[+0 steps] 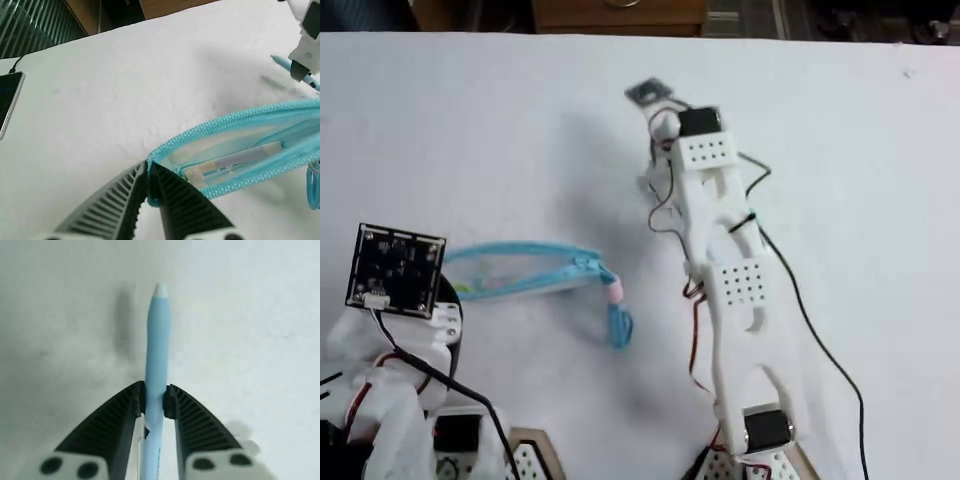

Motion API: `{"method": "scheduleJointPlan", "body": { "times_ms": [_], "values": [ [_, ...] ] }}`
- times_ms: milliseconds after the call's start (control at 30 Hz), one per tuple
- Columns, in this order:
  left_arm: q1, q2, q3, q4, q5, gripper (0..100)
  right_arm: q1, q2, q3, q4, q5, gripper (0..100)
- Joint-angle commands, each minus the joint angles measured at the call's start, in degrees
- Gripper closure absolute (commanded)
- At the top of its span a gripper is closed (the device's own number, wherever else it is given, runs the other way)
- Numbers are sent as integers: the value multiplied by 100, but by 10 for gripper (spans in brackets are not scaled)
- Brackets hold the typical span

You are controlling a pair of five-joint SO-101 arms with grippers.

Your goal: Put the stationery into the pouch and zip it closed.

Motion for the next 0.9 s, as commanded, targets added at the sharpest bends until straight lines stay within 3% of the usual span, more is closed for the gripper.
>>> {"method": "scheduleJointPlan", "body": {
  "times_ms": [0, 600, 733, 867],
  "values": [
    [-40, 365, 70, 88, 26, 978, 57, -1473, 484, 110, -105, 981],
    [-40, 365, 62, 123, 26, 978, -92, -8444, 6752, 48, -396, 981],
    [-40, 365, 62, 123, 26, 978, -92, -9763, 8290, -391, -396, 981],
    [-40, 365, 62, 123, 26, 978, -92, -11248, 10092, -1648, -404, 981]
  ]
}}
